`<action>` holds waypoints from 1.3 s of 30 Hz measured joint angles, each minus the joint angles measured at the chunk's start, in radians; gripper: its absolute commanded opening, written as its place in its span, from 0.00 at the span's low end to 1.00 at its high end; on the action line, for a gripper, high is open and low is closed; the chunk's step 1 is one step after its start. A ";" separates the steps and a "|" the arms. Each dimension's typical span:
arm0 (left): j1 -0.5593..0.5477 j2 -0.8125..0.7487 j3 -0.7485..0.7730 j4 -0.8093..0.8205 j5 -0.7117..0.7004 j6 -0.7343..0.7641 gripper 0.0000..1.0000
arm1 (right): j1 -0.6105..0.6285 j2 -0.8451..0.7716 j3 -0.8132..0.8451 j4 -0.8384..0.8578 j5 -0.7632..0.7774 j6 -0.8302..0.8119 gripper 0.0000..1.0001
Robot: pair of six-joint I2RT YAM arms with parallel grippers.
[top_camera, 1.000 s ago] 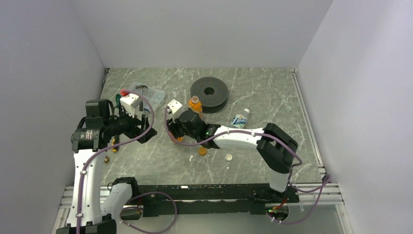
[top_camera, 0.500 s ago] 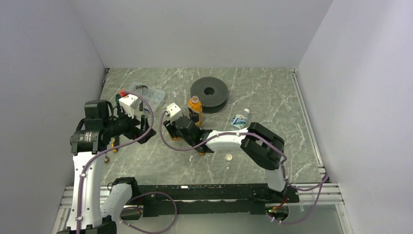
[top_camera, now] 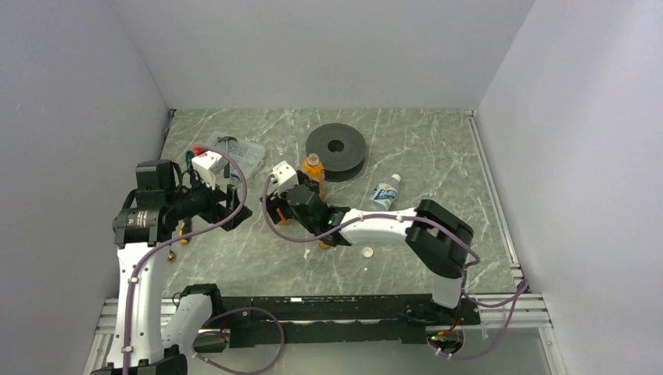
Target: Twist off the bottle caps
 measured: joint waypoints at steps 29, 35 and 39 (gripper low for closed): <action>0.000 0.088 0.130 -0.098 0.005 0.057 0.99 | -0.572 -0.644 -0.154 -0.772 -0.048 0.453 1.00; 0.000 0.062 0.130 -0.103 0.006 0.069 0.99 | -0.595 -0.661 -0.256 -0.789 -0.059 0.486 1.00; 0.000 0.066 0.130 -0.106 0.008 0.073 0.99 | -0.615 -0.682 -0.312 -0.809 -0.077 0.499 1.00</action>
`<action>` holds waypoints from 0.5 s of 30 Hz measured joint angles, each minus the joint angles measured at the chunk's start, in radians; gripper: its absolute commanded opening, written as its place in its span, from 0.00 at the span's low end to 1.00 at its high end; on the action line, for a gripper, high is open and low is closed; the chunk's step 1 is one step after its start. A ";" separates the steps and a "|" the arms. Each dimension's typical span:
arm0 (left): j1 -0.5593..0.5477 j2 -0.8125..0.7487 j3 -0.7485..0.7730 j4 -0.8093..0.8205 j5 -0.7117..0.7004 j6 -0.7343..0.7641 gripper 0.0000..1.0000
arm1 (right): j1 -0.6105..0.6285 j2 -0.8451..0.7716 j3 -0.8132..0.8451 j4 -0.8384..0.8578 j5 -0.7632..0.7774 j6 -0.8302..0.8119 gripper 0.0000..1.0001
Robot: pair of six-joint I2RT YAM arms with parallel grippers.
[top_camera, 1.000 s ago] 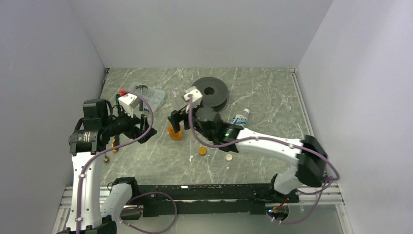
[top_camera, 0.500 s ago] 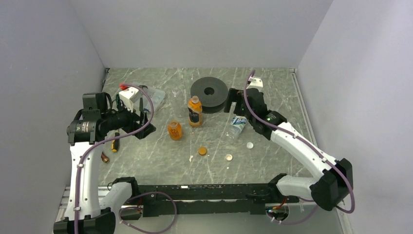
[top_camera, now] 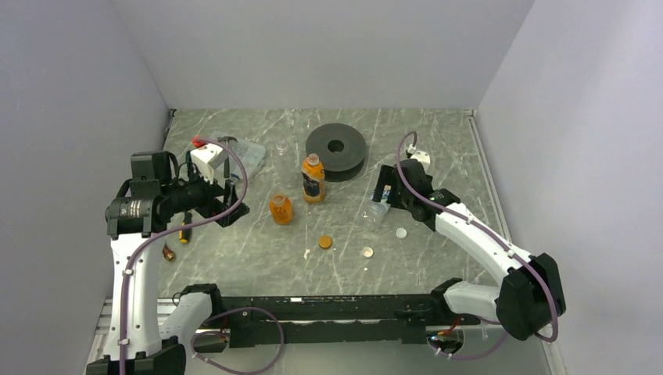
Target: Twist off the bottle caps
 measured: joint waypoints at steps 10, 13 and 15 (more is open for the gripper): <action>0.000 0.003 -0.024 0.022 -0.026 -0.024 0.99 | -0.032 -0.022 -0.047 0.014 -0.012 0.013 1.00; 0.000 -0.020 -0.109 0.090 -0.064 -0.055 0.99 | -0.047 -0.083 -0.085 0.025 0.013 0.009 1.00; 0.000 -0.039 -0.202 0.161 -0.092 -0.081 0.99 | -0.069 -0.128 -0.102 0.034 0.050 0.006 1.00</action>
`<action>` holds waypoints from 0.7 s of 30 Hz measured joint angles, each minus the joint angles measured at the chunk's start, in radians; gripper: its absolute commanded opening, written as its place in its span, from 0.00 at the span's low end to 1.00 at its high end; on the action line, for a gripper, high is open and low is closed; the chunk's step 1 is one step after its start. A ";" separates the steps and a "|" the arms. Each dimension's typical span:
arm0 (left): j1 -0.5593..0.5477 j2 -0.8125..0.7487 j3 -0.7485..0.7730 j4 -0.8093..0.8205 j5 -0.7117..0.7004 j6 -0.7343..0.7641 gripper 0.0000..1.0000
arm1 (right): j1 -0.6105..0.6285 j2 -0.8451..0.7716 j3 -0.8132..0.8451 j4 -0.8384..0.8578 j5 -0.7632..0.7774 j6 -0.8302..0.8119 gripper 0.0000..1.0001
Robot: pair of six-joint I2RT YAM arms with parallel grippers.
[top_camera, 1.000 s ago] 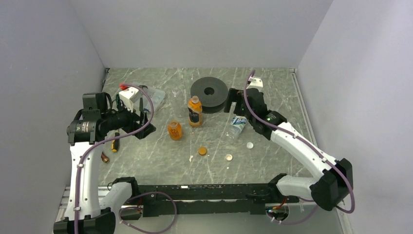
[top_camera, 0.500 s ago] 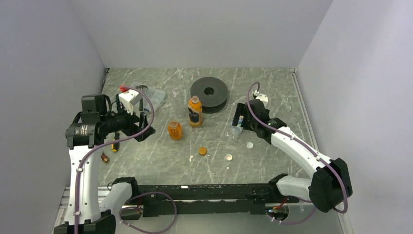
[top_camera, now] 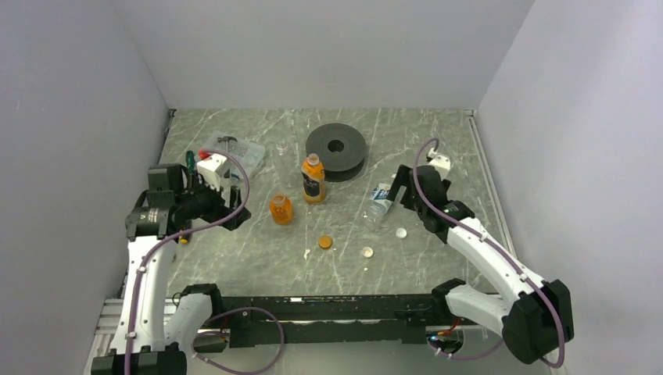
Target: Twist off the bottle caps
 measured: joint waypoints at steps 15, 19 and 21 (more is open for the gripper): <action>0.000 0.081 -0.462 0.639 -0.226 -0.073 0.99 | -0.122 -0.140 -0.299 0.378 0.607 -0.124 1.00; 0.019 0.200 -0.464 0.775 -0.232 -0.061 0.99 | -0.199 -0.148 -0.365 0.581 0.636 -0.211 1.00; 0.052 0.266 -0.472 0.855 -0.225 -0.059 0.99 | -0.246 -0.146 -0.402 0.672 0.621 -0.243 1.00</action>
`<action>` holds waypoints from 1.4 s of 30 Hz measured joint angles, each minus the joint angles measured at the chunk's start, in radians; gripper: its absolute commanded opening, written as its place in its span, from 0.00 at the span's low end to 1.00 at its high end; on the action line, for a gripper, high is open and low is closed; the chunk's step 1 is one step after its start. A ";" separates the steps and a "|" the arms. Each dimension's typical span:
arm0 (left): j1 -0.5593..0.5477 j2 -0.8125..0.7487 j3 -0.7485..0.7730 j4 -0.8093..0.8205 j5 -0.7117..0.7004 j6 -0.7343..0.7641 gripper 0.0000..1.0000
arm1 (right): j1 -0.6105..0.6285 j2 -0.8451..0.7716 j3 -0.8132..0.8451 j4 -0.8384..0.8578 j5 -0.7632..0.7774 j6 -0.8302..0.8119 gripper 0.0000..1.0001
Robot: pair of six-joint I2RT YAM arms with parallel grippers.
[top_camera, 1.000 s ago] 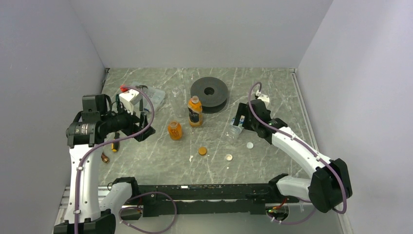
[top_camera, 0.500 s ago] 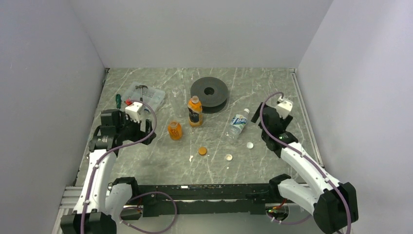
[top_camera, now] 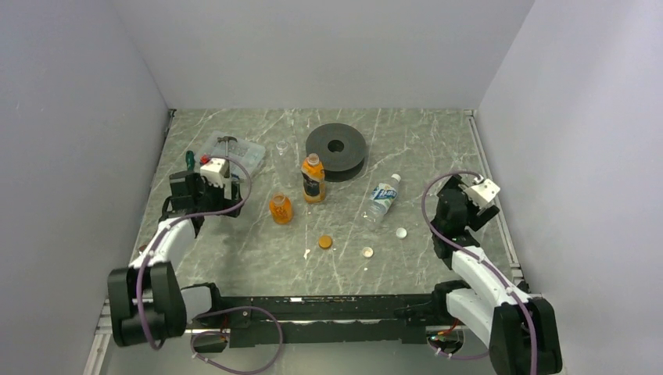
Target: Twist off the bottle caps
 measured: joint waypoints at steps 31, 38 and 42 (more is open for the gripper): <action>0.133 0.533 -0.288 1.223 0.042 -0.260 0.99 | -0.075 0.583 -0.122 0.786 -0.459 -0.287 1.00; 0.031 0.518 -0.175 1.098 -0.020 -0.193 0.99 | -0.135 0.572 -0.079 0.764 -0.519 -0.268 1.00; 0.030 0.517 -0.175 1.067 -0.037 -0.181 0.99 | -0.135 0.572 -0.079 0.761 -0.528 -0.264 1.00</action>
